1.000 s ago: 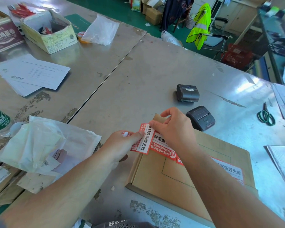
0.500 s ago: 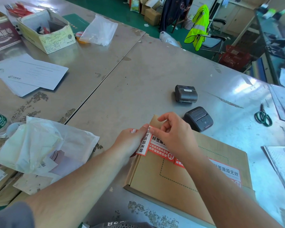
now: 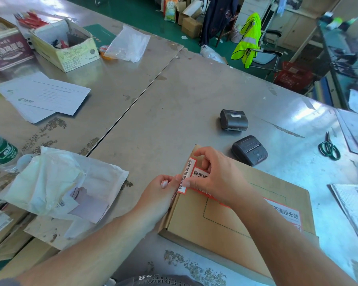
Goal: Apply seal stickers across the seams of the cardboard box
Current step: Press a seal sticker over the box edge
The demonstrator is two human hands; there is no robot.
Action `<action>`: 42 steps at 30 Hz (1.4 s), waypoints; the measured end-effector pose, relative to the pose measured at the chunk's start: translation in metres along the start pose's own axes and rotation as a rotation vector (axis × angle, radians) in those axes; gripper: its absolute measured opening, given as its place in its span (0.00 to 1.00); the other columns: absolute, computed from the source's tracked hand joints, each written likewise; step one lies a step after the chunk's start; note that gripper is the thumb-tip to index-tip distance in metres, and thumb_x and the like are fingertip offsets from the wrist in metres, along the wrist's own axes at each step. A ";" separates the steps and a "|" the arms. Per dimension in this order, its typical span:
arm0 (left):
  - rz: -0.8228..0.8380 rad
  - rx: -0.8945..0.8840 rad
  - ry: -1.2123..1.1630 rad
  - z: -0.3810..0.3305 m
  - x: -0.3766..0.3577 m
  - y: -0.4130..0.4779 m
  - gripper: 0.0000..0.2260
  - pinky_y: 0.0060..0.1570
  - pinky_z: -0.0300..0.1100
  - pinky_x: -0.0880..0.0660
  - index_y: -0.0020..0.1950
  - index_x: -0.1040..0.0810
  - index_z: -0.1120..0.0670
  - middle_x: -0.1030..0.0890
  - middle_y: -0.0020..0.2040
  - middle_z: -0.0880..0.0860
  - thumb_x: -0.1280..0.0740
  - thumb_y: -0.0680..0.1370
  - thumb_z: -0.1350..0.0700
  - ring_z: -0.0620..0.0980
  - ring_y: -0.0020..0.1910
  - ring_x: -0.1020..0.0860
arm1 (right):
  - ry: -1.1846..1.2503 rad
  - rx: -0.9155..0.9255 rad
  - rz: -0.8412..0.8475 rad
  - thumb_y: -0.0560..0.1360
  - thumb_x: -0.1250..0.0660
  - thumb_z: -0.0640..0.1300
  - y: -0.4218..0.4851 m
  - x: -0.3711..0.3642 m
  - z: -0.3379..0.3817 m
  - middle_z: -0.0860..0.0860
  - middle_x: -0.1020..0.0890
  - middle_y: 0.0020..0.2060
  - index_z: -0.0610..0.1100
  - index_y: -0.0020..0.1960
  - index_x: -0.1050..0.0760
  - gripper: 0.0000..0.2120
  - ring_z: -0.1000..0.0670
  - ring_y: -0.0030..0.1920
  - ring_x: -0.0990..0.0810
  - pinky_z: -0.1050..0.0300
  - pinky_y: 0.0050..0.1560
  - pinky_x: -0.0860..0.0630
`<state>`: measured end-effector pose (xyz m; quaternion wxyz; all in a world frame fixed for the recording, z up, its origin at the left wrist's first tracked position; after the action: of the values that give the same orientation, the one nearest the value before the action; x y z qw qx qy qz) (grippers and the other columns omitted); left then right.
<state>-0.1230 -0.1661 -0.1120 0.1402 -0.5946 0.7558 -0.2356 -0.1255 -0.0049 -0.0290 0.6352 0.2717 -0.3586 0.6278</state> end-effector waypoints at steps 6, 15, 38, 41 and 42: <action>0.083 0.080 -0.111 0.012 0.003 -0.010 0.17 0.30 0.36 0.27 0.54 0.21 0.58 0.20 0.29 0.46 0.33 0.78 0.44 0.41 0.24 0.24 | -0.075 0.067 0.047 0.60 0.19 0.63 -0.007 -0.002 0.007 0.65 0.32 0.45 0.54 0.67 0.29 0.40 0.67 0.47 0.31 0.69 0.46 0.36; 0.093 0.057 -0.070 0.006 0.001 -0.005 0.21 0.34 0.38 0.31 0.54 0.21 0.60 0.24 0.29 0.45 0.33 0.77 0.42 0.41 0.20 0.30 | 0.057 -0.035 -0.081 0.70 0.22 0.52 -0.007 -0.003 -0.004 0.58 0.26 0.39 0.55 0.57 0.26 0.19 0.59 0.39 0.28 0.62 0.41 0.32; 0.166 0.170 -0.087 0.006 -0.006 0.018 0.20 0.27 0.36 0.38 0.45 0.25 0.52 0.30 0.40 0.54 0.32 0.73 0.35 0.46 0.24 0.38 | 0.048 -0.093 -0.057 0.67 0.22 0.59 -0.002 0.001 -0.004 0.55 0.25 0.35 0.54 0.57 0.26 0.23 0.59 0.34 0.28 0.63 0.36 0.32; 0.145 0.176 -0.081 0.012 0.006 -0.004 0.18 0.26 0.36 0.41 0.45 0.26 0.53 0.33 0.38 0.52 0.31 0.74 0.38 0.46 0.25 0.40 | -0.014 0.002 -0.031 0.65 0.19 0.58 -0.009 -0.002 0.000 0.57 0.27 0.39 0.53 0.61 0.25 0.29 0.59 0.39 0.28 0.64 0.39 0.34; 0.159 0.169 -0.087 0.014 0.007 -0.010 0.19 0.26 0.36 0.42 0.46 0.25 0.54 0.33 0.36 0.51 0.31 0.74 0.38 0.46 0.24 0.41 | -0.034 0.026 -0.032 0.64 0.19 0.58 -0.011 -0.003 0.000 0.57 0.28 0.40 0.52 0.62 0.25 0.30 0.59 0.41 0.28 0.65 0.39 0.35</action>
<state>-0.1100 -0.1774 -0.1184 0.2408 -0.5284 0.7713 -0.2607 -0.1148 -0.0076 -0.0303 0.6355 0.2962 -0.3565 0.6175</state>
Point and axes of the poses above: each hand's wrist, its own y-axis towards the middle knuckle, its own x-axis out of the back of the hand, z = x × y, the point moved 6 cm from there along y, towards the middle knuckle
